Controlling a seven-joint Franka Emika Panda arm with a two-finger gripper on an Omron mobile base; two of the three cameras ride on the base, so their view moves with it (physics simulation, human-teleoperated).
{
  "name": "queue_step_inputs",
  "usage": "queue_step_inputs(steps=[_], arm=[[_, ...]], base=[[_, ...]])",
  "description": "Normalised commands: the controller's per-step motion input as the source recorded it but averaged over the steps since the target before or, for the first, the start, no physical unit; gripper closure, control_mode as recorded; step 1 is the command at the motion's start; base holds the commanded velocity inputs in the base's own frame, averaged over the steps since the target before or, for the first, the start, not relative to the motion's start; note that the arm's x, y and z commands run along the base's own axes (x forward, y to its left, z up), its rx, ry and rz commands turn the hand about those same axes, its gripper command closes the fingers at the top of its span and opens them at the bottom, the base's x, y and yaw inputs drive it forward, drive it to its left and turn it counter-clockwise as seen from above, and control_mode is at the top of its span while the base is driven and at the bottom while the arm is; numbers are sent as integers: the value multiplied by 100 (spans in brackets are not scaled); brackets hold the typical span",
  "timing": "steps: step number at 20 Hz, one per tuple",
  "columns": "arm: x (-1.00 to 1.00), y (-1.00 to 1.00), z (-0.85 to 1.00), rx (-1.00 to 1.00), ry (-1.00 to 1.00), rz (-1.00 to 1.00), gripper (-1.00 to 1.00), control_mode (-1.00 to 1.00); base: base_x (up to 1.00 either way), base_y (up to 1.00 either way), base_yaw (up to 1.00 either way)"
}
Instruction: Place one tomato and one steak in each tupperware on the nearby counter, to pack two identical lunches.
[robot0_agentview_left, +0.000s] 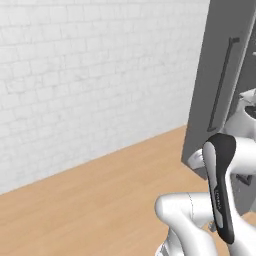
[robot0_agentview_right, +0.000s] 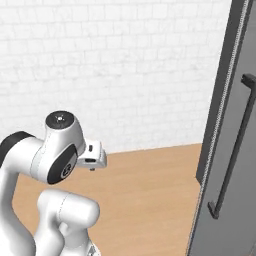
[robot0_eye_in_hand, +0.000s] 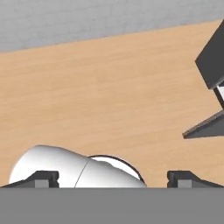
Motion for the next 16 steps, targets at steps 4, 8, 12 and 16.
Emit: queue_step_inputs(steps=[4, 8, 12, 16], arm=[[0, 0, 0, 0, 0, 0, -100, 100], [0, 0, 0, 0, 0, 0, -100, 100], [0, 0, 0, 0, 0, 0, -100, 100], [0, 0, 0, 0, 0, 0, -100, 100]], base=[[100, 47, -3], [100, 42, -37], [97, 52, -62], [87, 60, -71]])
